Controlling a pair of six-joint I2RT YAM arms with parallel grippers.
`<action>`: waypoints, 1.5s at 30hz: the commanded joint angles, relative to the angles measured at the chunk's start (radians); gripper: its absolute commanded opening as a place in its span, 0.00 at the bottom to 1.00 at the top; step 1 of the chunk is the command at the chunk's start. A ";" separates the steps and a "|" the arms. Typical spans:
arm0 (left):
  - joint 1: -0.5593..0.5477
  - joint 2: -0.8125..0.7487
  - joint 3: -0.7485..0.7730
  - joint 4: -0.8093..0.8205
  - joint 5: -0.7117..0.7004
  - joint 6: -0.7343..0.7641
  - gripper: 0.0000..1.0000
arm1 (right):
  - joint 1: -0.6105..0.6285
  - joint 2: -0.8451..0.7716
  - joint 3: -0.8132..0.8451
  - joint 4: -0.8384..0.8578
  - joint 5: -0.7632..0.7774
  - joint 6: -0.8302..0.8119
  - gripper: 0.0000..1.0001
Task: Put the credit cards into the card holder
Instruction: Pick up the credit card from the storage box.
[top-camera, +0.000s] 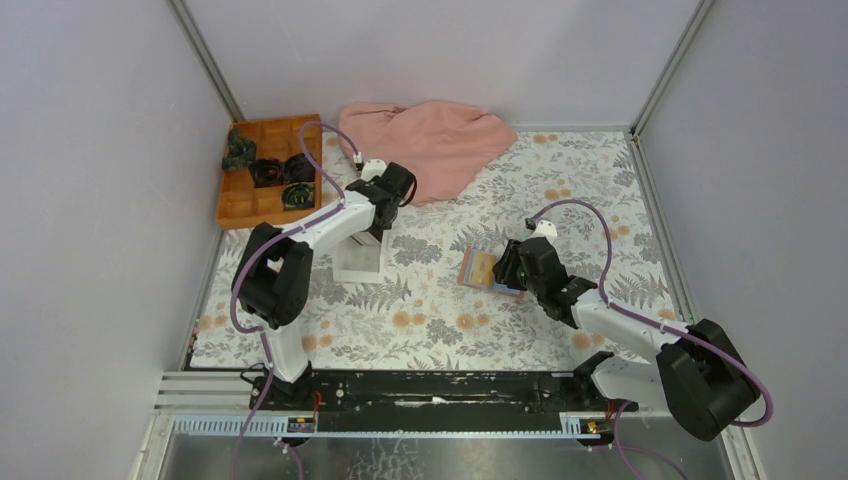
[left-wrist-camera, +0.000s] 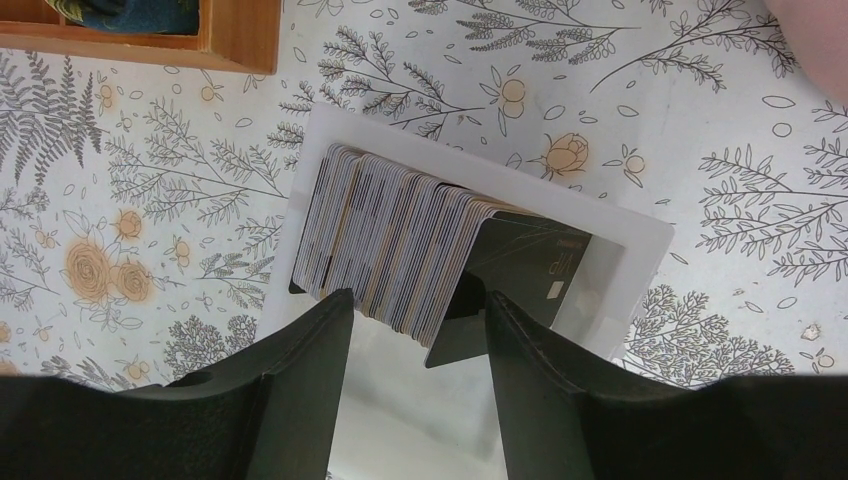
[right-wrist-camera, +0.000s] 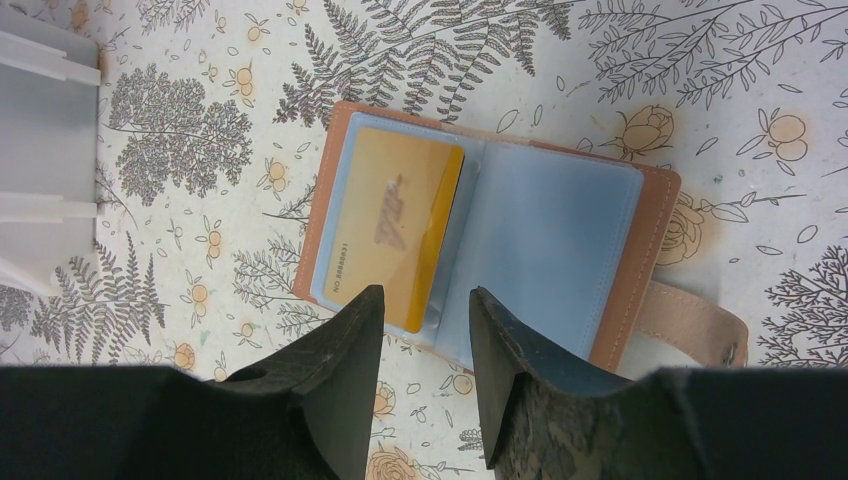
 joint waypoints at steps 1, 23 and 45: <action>0.013 -0.038 -0.010 0.018 -0.017 0.024 0.57 | 0.009 -0.021 -0.001 0.037 0.030 -0.008 0.45; 0.013 -0.057 -0.005 0.037 -0.008 0.058 0.38 | 0.010 -0.021 -0.004 0.040 0.034 -0.004 0.45; 0.014 -0.128 0.003 0.043 0.063 0.056 0.00 | 0.009 -0.020 0.004 0.030 0.034 -0.012 0.45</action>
